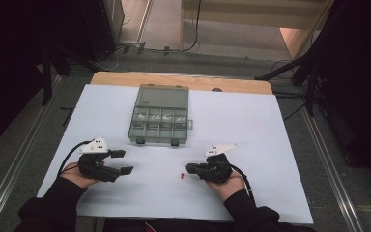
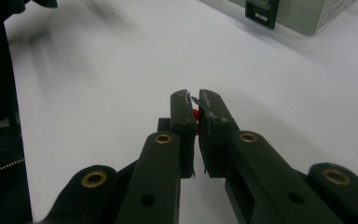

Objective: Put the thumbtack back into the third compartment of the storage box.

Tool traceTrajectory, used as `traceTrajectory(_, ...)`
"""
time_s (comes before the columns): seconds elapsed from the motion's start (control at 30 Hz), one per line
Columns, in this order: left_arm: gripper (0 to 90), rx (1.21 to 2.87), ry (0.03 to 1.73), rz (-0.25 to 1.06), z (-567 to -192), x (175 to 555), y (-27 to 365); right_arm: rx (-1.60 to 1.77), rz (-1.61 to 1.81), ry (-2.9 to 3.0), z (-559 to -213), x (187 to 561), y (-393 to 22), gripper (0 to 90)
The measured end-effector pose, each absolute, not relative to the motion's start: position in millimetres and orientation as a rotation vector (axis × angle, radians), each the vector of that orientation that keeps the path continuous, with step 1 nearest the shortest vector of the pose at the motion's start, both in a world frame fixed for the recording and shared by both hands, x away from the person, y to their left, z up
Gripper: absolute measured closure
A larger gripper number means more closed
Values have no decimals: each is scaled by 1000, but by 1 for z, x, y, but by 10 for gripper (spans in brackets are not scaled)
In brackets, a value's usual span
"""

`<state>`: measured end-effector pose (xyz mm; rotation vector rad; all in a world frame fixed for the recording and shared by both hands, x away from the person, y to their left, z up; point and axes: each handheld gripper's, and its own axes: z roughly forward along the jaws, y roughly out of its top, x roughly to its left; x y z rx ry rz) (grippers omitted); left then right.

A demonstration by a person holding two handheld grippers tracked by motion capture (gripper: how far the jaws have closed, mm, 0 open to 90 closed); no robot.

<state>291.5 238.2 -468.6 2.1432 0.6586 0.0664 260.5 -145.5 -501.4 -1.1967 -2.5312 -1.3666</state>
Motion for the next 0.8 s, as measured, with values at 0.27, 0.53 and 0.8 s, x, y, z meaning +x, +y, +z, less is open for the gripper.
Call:
traceTrajectory(0.27, 269, 2142, 655, 65, -469, 292, 238, -1204, -1407, -2516, -493, 269, -146, 868)
traceTrajectory(0.53, 269, 2145, 649, 66, -470, 292, 237, -1219, -1420, -2515, -487, 280, -143, 868)
traceTrajectory(0.8, 269, 2148, 653, 62, -470, 292, 237, -1250, -1428, -2494, -482, 289, -146, 868)
